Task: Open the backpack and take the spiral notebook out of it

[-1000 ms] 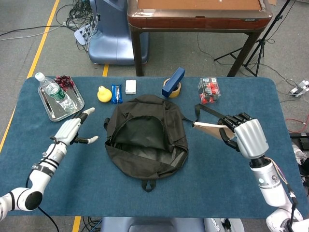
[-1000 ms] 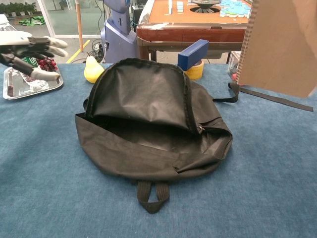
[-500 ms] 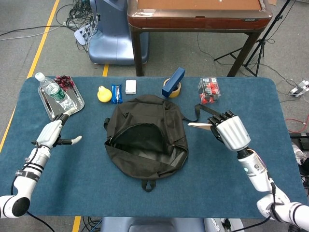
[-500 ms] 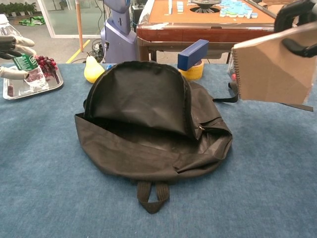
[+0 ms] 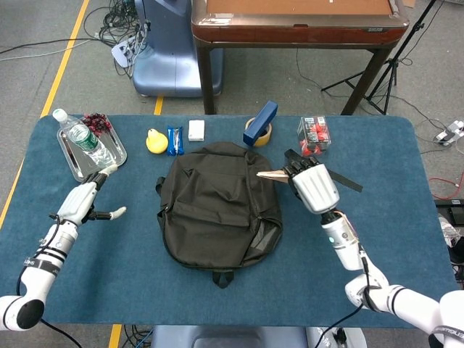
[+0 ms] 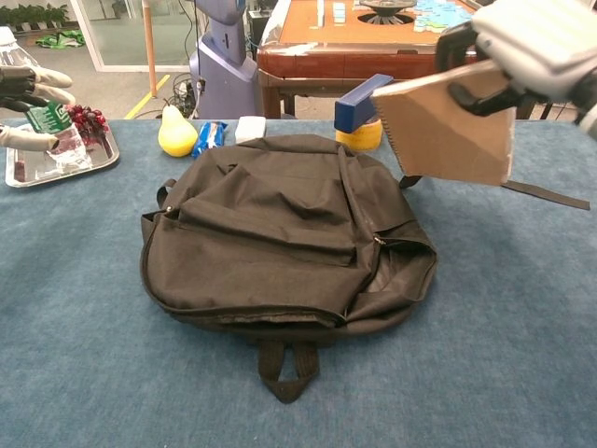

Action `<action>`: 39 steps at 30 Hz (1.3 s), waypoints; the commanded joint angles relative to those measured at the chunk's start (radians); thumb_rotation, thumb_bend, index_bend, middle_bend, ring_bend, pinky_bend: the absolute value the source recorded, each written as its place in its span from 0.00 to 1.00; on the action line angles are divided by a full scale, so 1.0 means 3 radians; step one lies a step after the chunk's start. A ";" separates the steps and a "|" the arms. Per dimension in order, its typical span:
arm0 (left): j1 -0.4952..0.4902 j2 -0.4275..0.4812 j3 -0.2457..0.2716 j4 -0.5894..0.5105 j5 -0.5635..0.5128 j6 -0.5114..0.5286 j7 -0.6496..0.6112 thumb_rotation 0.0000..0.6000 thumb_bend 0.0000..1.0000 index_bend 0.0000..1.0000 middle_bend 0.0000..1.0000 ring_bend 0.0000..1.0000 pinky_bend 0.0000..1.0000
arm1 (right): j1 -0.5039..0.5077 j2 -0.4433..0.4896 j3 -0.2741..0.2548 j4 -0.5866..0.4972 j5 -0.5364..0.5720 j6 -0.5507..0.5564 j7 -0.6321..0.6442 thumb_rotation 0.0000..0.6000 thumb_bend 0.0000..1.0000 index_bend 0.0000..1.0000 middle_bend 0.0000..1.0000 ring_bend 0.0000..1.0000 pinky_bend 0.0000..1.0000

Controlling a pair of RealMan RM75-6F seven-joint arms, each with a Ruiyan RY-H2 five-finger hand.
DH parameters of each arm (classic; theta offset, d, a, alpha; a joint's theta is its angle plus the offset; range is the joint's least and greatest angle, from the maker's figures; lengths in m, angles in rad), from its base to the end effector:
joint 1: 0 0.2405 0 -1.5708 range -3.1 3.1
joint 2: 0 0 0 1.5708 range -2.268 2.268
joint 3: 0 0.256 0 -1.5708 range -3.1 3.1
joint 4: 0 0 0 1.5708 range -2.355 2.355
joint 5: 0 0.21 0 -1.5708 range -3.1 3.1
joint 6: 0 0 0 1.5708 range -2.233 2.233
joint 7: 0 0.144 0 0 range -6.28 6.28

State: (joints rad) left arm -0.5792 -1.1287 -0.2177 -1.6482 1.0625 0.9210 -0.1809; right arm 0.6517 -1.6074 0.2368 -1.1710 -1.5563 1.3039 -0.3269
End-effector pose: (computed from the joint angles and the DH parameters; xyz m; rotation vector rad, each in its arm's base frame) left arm -0.2266 0.3426 0.1183 -1.4593 -1.3590 -1.0468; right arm -0.1618 -0.3604 0.0390 1.6673 -0.3032 1.1026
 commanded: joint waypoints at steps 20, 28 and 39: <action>0.0065 0.0106 -0.0015 -0.0089 0.0047 0.0036 -0.0023 0.68 0.18 0.03 0.07 0.05 0.01 | -0.0197 0.0591 -0.0066 -0.1842 0.0634 -0.0309 -0.0671 1.00 0.29 0.00 0.06 0.03 0.18; 0.0182 0.0137 -0.0014 -0.0059 0.0000 0.0239 0.0039 1.00 0.18 0.05 0.07 0.05 0.01 | -0.0551 0.1099 -0.0192 -0.2161 0.0527 0.0012 -0.0304 1.00 0.29 0.32 0.37 0.34 0.41; 0.0655 0.0163 0.0200 -0.0025 0.0242 0.0919 0.0189 1.00 0.18 0.09 0.07 0.05 0.01 | -0.1153 0.1786 -0.0576 -0.2287 0.0361 0.0372 0.0225 1.00 0.39 0.55 0.52 0.49 0.49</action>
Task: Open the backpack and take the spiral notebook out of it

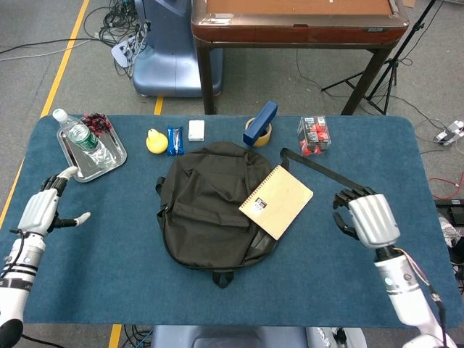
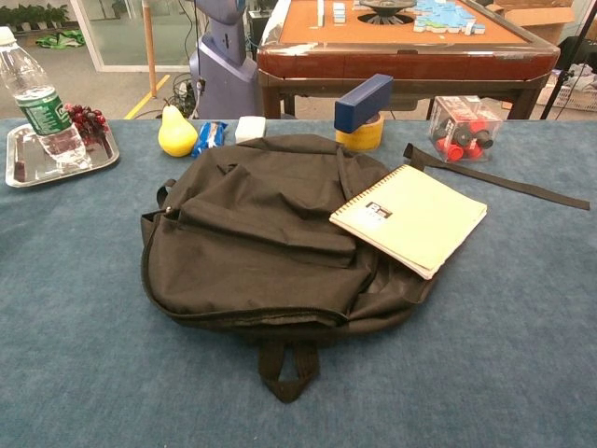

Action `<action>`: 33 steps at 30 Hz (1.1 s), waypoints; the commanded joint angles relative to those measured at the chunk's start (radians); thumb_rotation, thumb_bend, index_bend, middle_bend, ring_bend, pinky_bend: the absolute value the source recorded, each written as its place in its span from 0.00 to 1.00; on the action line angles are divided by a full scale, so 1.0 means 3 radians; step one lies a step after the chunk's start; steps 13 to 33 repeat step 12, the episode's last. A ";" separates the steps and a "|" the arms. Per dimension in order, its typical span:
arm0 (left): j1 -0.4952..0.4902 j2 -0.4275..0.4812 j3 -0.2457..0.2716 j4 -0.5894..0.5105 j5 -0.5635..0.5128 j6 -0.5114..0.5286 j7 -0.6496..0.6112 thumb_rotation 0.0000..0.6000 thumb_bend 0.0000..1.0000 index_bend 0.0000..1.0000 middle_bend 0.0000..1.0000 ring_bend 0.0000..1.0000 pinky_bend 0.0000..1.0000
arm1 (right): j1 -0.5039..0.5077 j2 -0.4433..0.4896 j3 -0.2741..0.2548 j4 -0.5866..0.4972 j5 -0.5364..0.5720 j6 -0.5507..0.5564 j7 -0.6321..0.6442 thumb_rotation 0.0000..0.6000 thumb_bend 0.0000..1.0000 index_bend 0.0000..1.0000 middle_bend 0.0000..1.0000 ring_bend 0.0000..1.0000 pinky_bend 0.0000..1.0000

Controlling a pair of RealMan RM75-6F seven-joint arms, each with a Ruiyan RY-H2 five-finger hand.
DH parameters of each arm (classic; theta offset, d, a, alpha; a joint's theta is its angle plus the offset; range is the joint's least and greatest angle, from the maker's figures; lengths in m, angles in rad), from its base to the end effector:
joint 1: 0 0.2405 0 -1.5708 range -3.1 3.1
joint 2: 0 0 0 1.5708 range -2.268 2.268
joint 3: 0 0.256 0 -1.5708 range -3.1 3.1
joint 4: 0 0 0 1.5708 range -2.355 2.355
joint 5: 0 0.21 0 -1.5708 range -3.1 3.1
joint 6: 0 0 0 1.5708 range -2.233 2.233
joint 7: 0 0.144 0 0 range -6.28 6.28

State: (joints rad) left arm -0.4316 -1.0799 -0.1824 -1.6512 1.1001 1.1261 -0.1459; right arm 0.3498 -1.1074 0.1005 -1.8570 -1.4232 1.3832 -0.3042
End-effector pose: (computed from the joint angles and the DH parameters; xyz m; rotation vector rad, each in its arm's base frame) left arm -0.2732 0.3063 0.1579 -1.3014 -1.2035 -1.0138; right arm -0.2115 -0.2502 0.1391 1.5722 -0.7449 0.9953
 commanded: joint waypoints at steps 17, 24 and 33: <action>0.0780 -0.0143 0.0407 -0.0231 0.0601 0.1151 0.0383 1.00 0.18 0.14 0.07 0.05 0.01 | -0.0606 0.0317 -0.0475 0.0262 -0.0388 0.0346 0.0696 1.00 0.41 0.33 0.20 0.15 0.21; 0.0780 -0.0143 0.0407 -0.0231 0.0601 0.1151 0.0383 1.00 0.18 0.14 0.07 0.05 0.01 | -0.0606 0.0317 -0.0475 0.0262 -0.0388 0.0346 0.0696 1.00 0.41 0.33 0.20 0.15 0.21; 0.0780 -0.0143 0.0407 -0.0231 0.0601 0.1151 0.0383 1.00 0.18 0.14 0.07 0.05 0.01 | -0.0606 0.0317 -0.0475 0.0262 -0.0388 0.0346 0.0696 1.00 0.41 0.33 0.20 0.15 0.21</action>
